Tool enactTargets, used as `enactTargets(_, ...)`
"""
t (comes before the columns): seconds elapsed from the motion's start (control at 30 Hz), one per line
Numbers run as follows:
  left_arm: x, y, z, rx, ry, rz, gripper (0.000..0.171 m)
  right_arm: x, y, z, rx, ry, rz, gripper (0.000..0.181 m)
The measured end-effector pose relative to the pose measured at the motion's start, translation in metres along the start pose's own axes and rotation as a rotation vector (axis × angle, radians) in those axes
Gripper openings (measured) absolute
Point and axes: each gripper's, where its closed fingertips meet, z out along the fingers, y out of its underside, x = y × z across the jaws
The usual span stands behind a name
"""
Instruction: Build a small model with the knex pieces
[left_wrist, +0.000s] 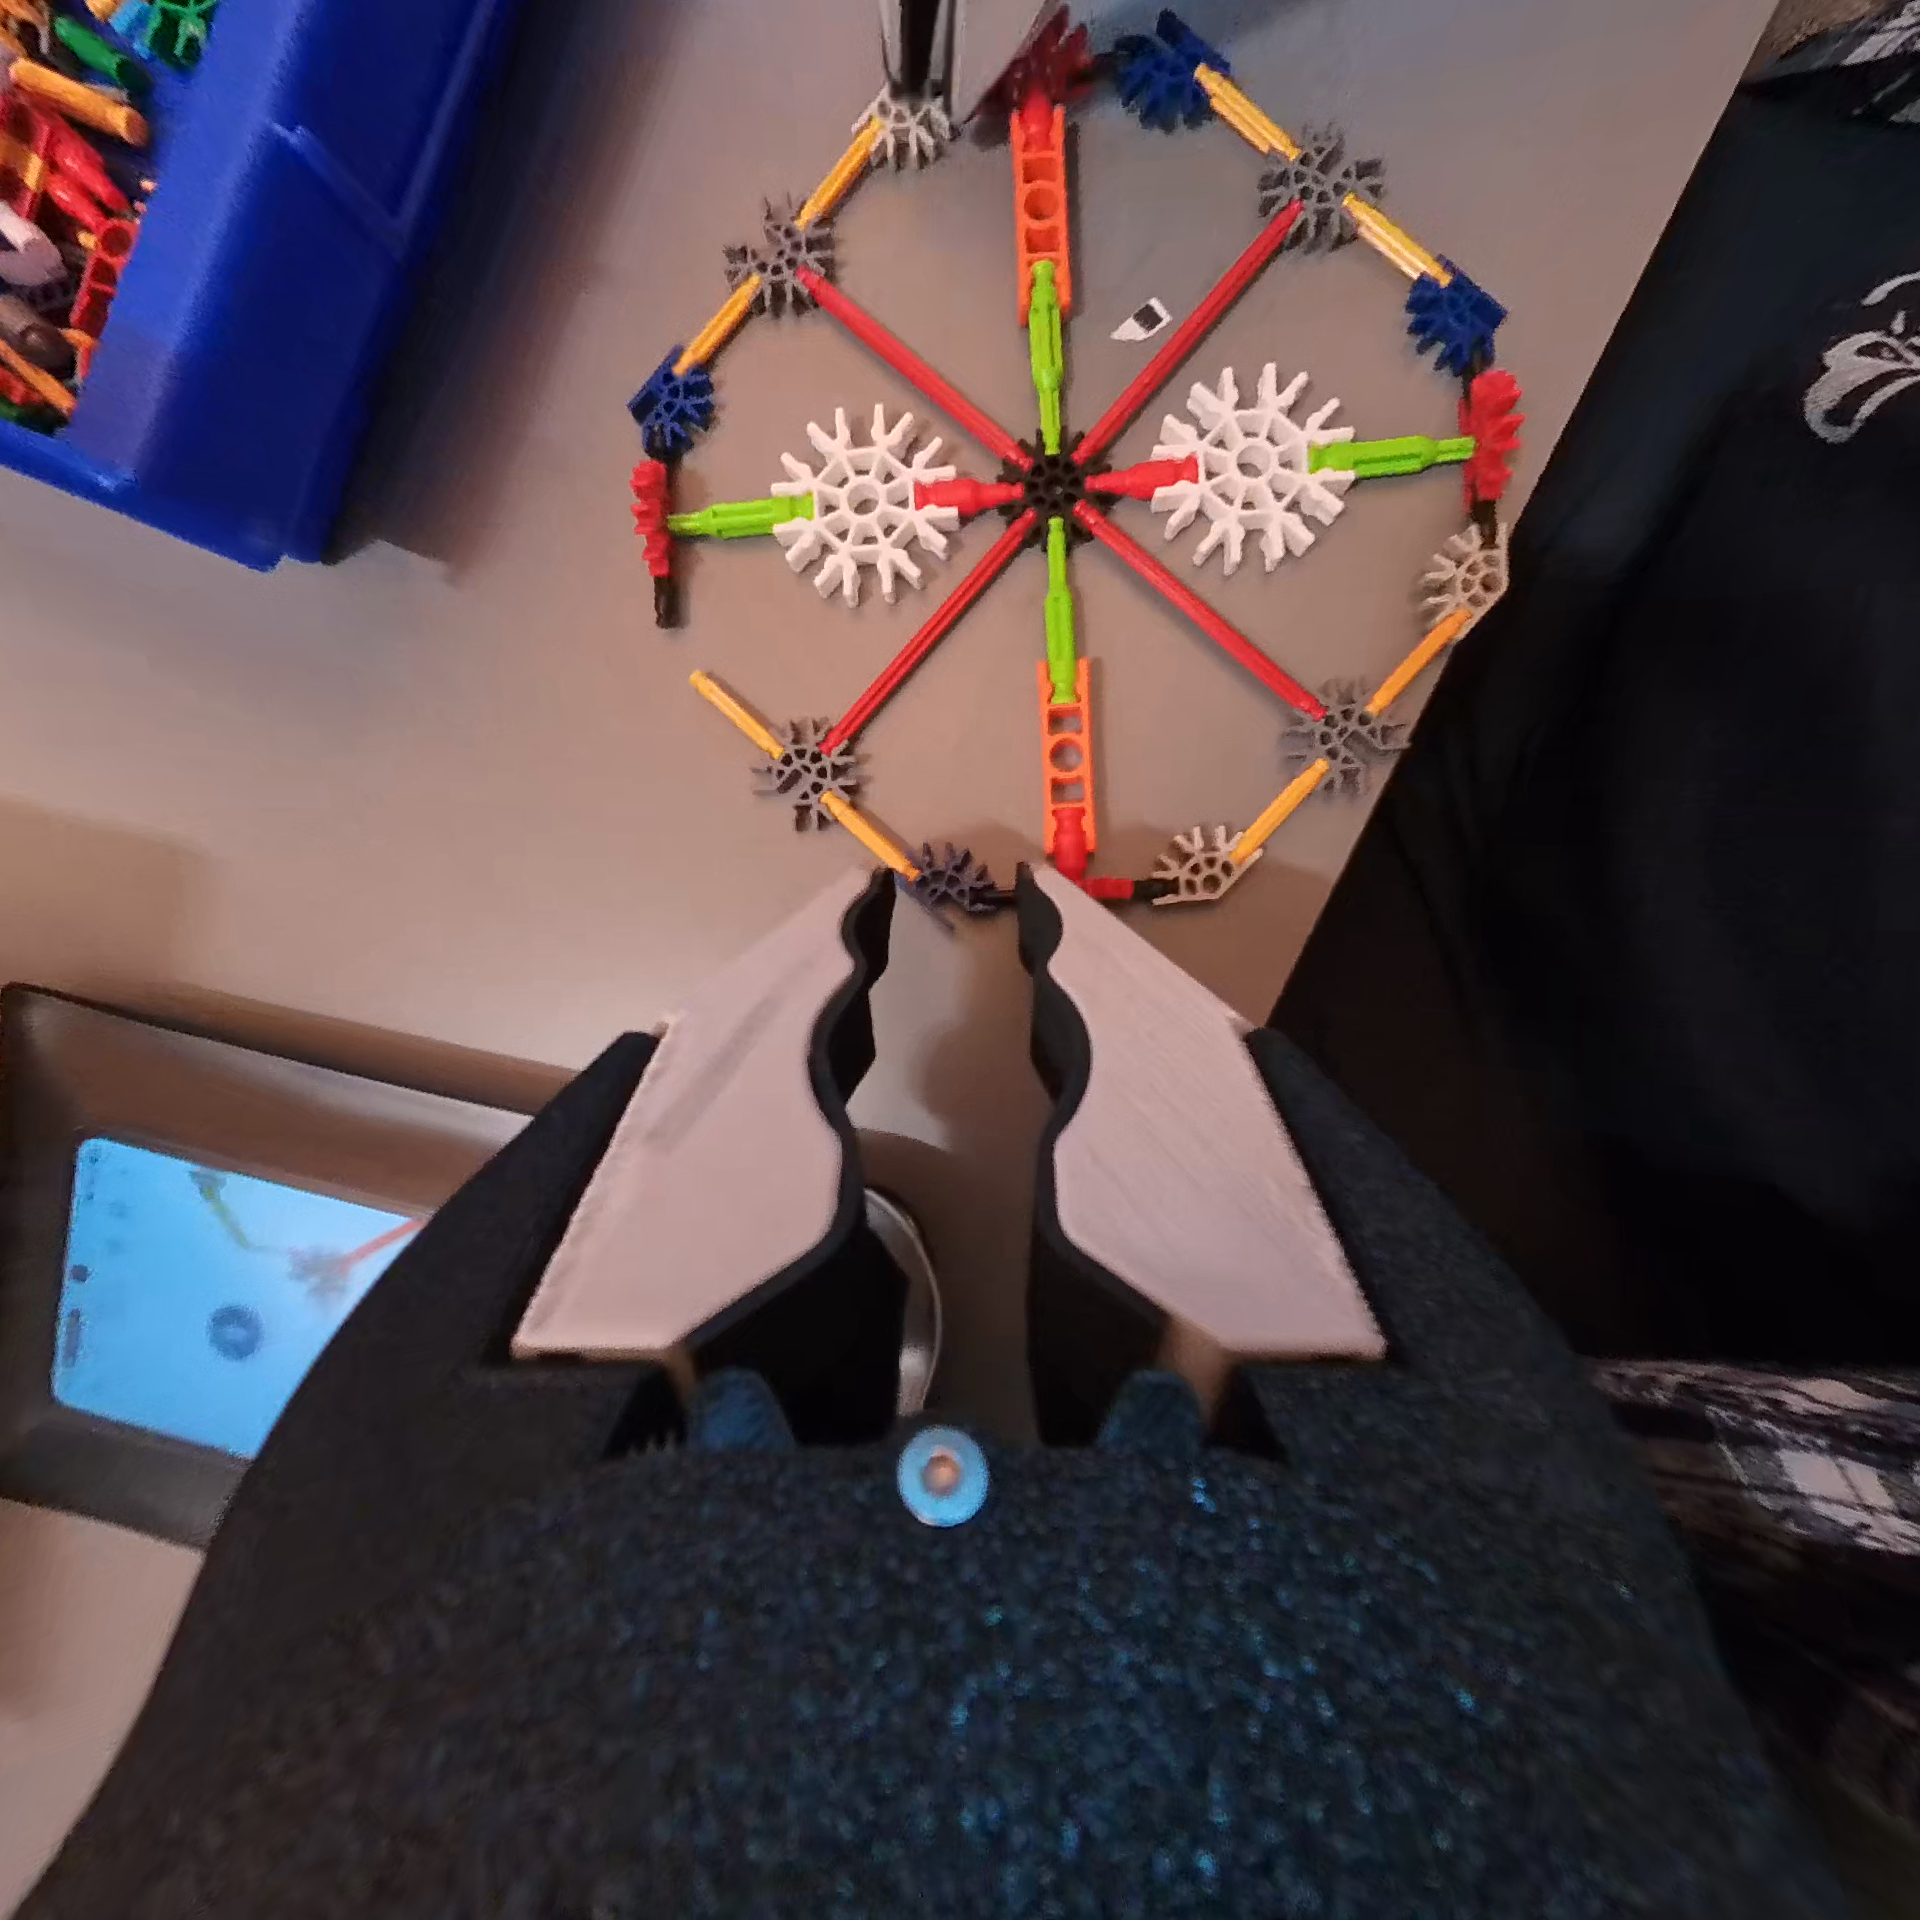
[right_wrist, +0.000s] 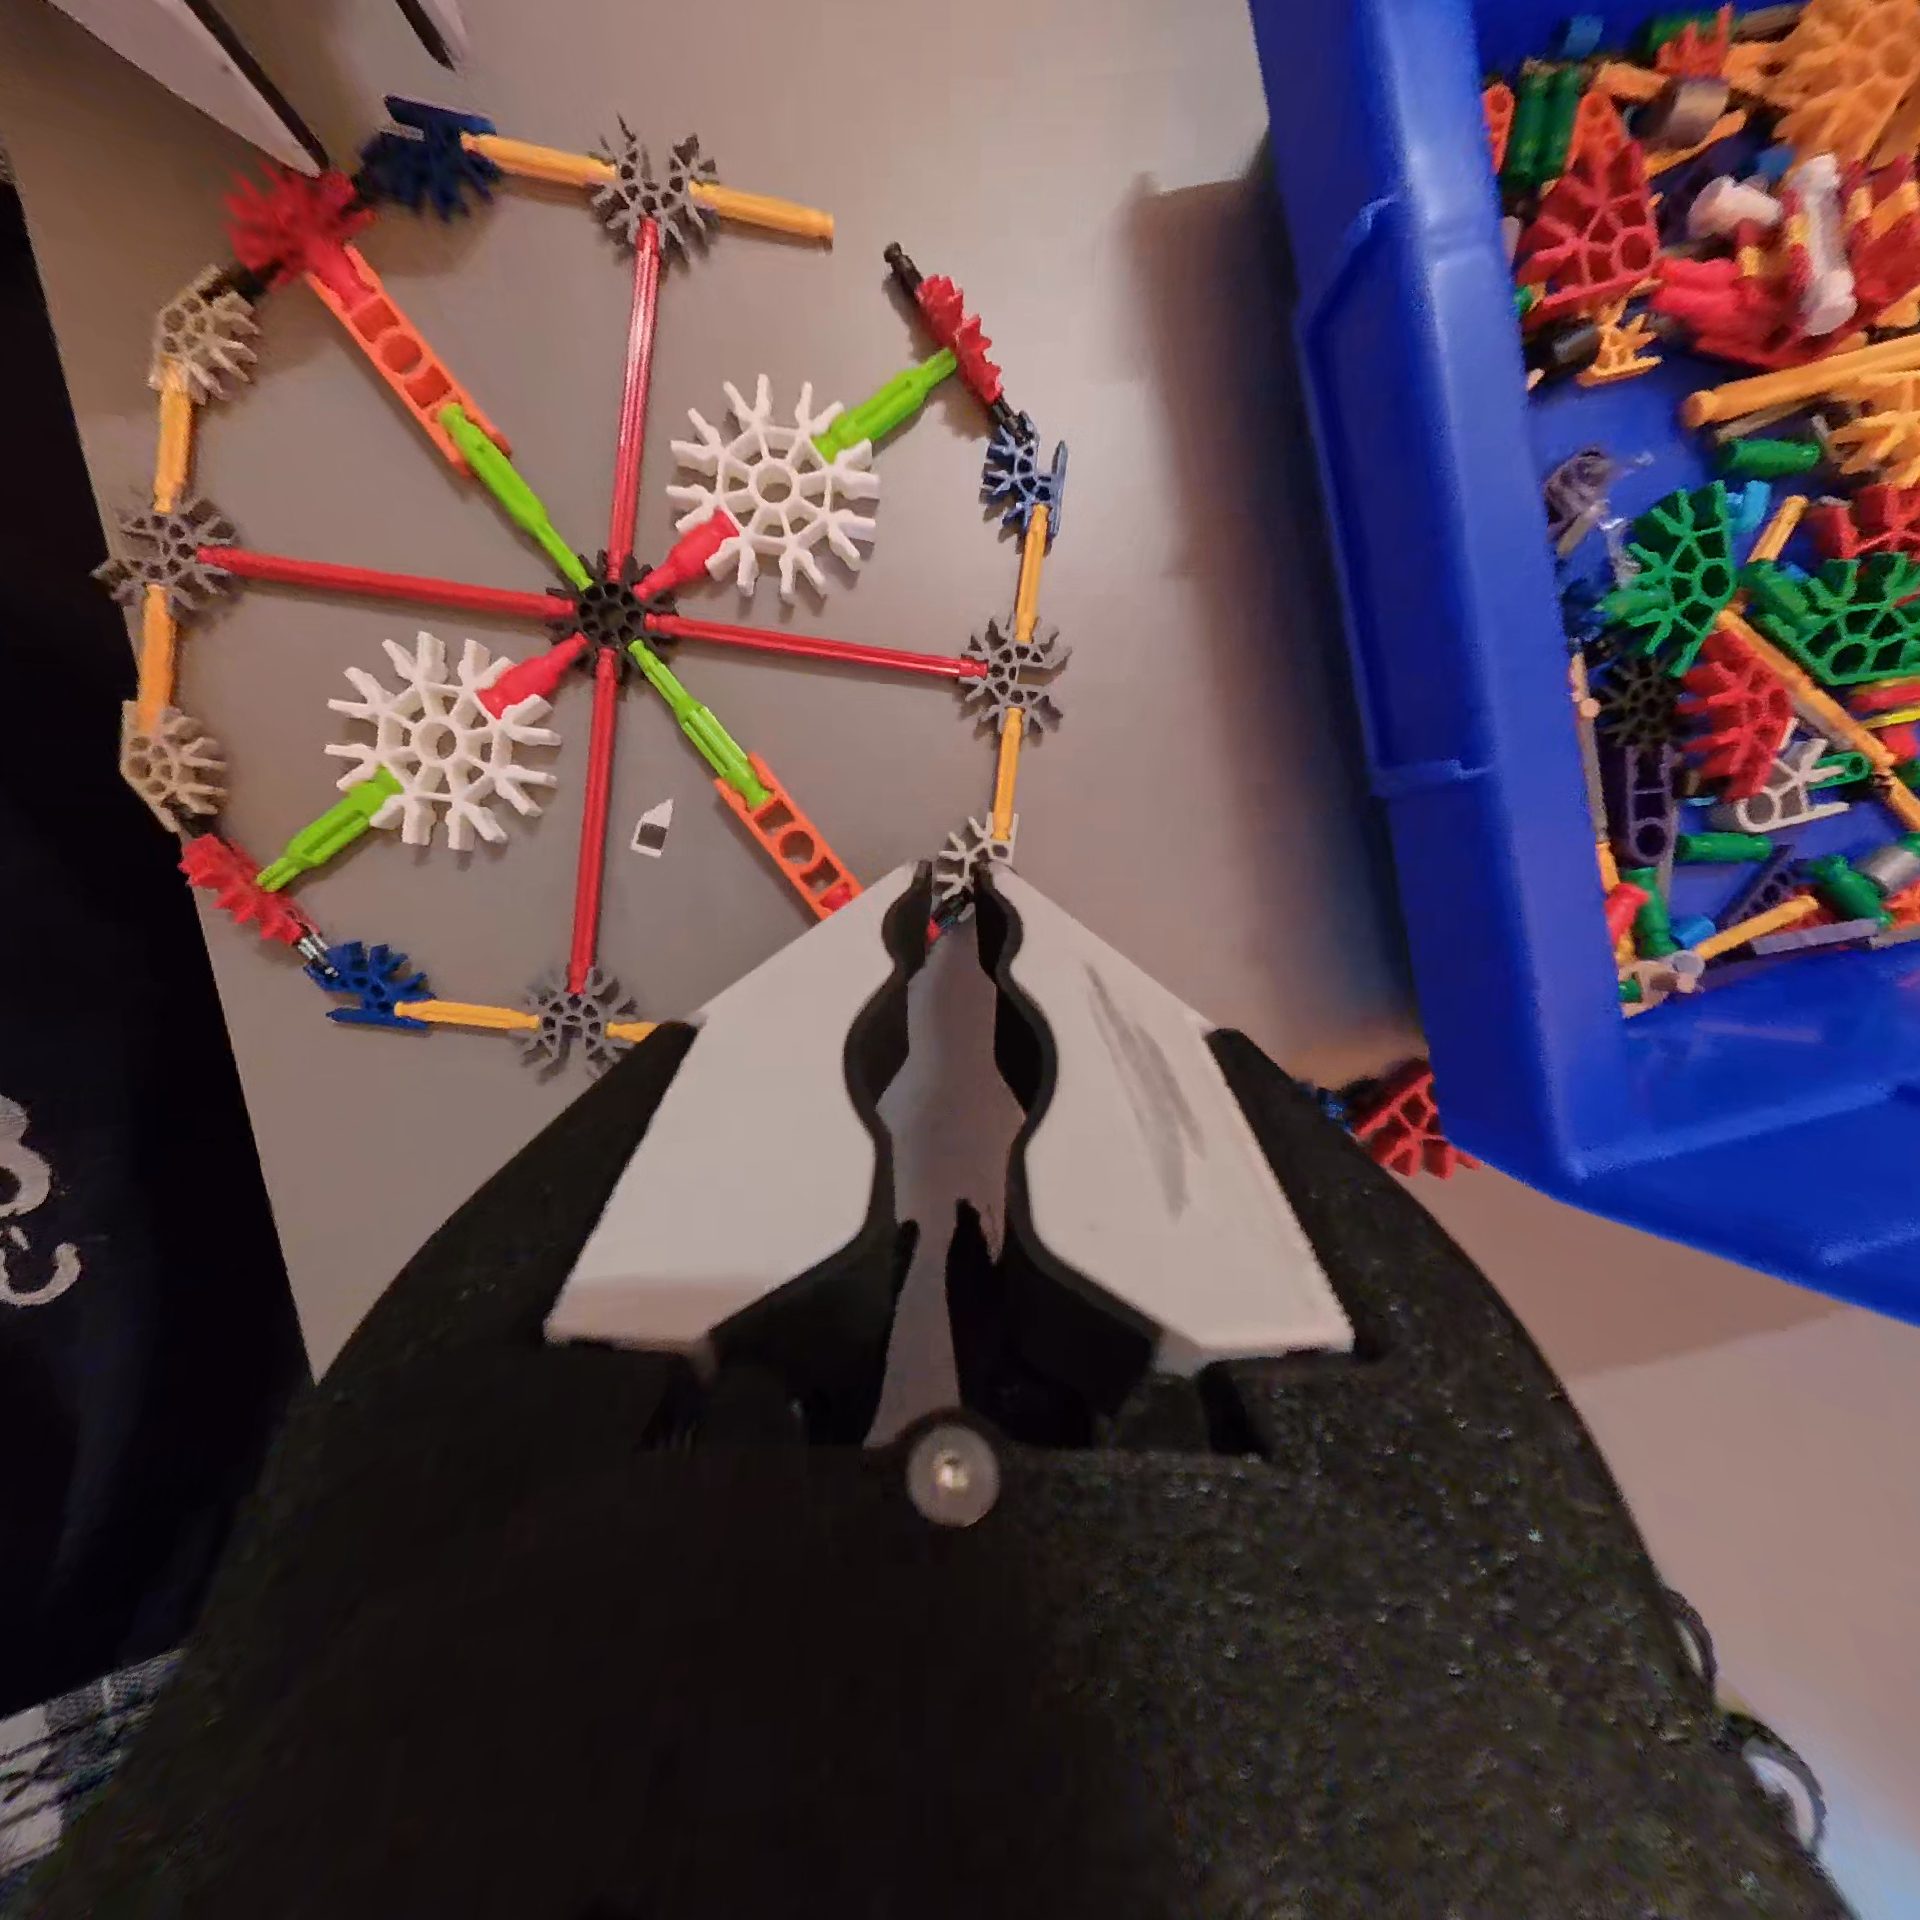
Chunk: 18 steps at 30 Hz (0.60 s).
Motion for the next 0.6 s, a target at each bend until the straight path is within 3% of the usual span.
enactTargets(0.33,0.009,0.0,-0.006,0.047,-0.015,-0.037,0.026,0.0,-0.004,-0.027,0.059,0.022,0.037,0.009)
enactTargets(0.6,0.029,-0.001,-0.003,0.066,-0.012,-0.07,0.026,-0.009,0.015,-0.009,-0.036,0.028,0.014,0.01)
